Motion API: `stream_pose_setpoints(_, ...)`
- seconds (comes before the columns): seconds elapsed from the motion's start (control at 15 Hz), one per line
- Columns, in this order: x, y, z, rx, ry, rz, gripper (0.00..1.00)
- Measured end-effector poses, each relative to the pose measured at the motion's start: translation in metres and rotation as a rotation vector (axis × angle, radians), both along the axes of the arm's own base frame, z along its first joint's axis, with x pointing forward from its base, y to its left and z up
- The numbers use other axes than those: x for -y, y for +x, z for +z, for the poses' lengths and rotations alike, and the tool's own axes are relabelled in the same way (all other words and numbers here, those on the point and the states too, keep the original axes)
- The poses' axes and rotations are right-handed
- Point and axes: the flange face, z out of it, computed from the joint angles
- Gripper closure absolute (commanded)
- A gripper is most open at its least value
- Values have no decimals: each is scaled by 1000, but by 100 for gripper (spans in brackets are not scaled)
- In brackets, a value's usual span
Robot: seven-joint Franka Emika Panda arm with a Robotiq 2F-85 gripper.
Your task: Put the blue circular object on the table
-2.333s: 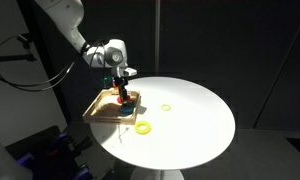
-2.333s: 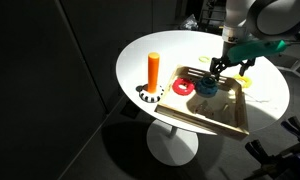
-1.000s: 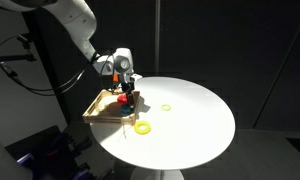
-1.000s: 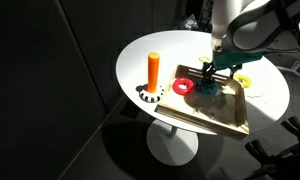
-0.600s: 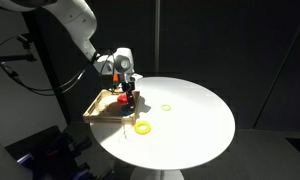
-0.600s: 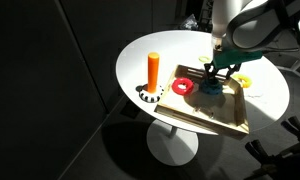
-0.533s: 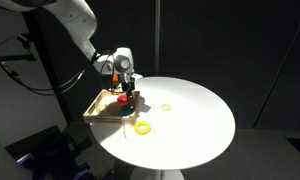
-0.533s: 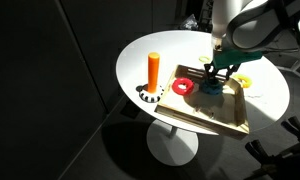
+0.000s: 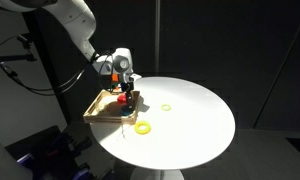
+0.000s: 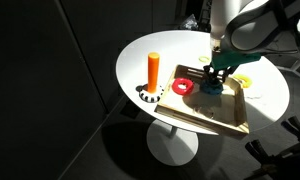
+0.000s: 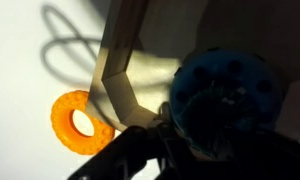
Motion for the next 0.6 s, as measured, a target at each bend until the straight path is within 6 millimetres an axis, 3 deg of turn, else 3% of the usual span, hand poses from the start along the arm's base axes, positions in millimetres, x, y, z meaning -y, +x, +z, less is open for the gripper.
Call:
stream_pose_setpoints(0.33, -1, 0, 1, 3, 0, -3, 95)
stream_pose_setpoints(0.6, -1, 6, 22, 38, 14, -11, 95)
